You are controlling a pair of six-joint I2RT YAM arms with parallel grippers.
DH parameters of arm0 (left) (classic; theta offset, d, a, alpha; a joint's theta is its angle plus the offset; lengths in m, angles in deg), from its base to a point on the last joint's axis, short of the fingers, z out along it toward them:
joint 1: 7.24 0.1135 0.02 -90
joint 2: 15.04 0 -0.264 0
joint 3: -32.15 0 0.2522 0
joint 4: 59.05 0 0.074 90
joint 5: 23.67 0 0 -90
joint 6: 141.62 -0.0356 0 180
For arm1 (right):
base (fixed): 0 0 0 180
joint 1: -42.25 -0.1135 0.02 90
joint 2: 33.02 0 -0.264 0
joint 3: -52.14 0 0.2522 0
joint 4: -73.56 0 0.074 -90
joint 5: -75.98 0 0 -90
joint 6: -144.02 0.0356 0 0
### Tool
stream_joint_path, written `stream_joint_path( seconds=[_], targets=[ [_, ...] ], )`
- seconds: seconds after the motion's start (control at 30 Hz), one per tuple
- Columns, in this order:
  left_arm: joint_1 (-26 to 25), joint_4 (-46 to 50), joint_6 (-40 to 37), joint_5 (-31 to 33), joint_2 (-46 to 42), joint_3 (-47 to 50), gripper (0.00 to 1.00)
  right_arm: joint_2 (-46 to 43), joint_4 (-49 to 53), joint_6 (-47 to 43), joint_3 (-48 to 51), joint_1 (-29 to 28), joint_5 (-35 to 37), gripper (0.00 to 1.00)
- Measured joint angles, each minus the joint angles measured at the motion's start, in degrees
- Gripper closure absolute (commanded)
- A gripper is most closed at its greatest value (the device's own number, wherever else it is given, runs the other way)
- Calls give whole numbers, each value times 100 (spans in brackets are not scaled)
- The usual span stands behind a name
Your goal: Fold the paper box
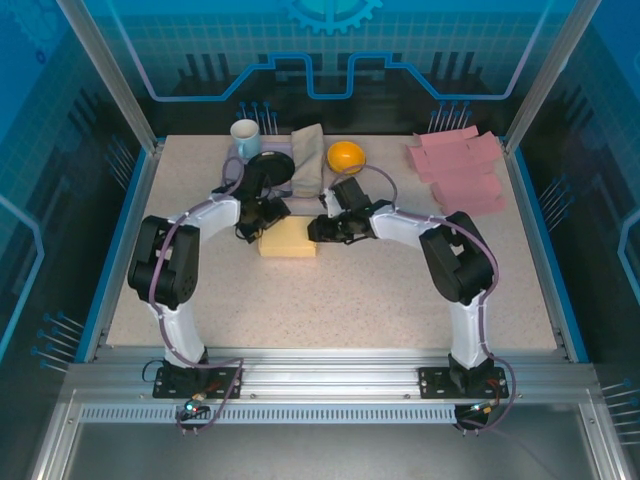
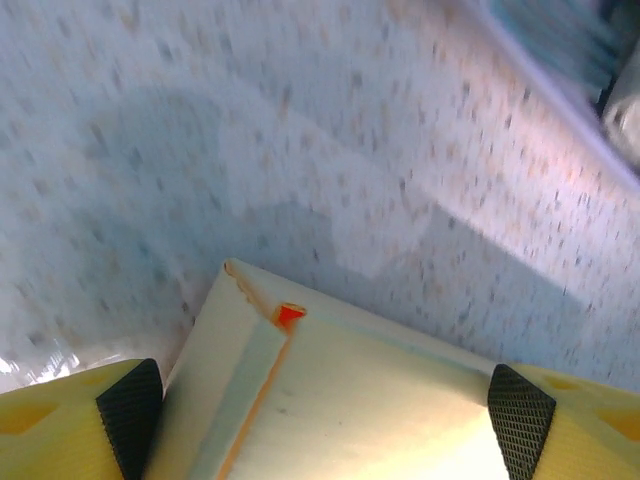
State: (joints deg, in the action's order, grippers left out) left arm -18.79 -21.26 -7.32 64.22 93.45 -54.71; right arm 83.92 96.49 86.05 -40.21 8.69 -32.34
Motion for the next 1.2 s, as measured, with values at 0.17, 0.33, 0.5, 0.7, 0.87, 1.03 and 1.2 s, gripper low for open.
stream_joint_path(
  seconds=[0.17, 0.33, 0.5, 0.7, 0.87, 1.03, 1.2],
  targets=[
    [367, 125, -278, 20, 181, -442, 12, 332, -151, 195, -369, -120, -2, 66],
    [654, 151, -437, 28, 367, -647, 12, 704, -245, 275, -804, -192, -2, 66],
    [911, 341, -444, 66, 442, -658, 12, 833, -249, 295, -1016, -205, 52, 65],
    [1060, 699, -673, 348, 142, -708, 11, 595, -114, 162, -907, -192, 319, 65],
    [1058, 1104, -879, 533, -914, -1034, 11, -520, 595, -452, -721, -146, 1012, 60],
    [946, 1281, -885, 299, -2529, -1021, 11, -1786, 1235, -1250, -741, 136, 2000, 26],
    [498, 1405, -835, -413, -3810, -518, 10, -2059, 1810, -1714, -1056, 1368, 2680, 23]
  ],
)
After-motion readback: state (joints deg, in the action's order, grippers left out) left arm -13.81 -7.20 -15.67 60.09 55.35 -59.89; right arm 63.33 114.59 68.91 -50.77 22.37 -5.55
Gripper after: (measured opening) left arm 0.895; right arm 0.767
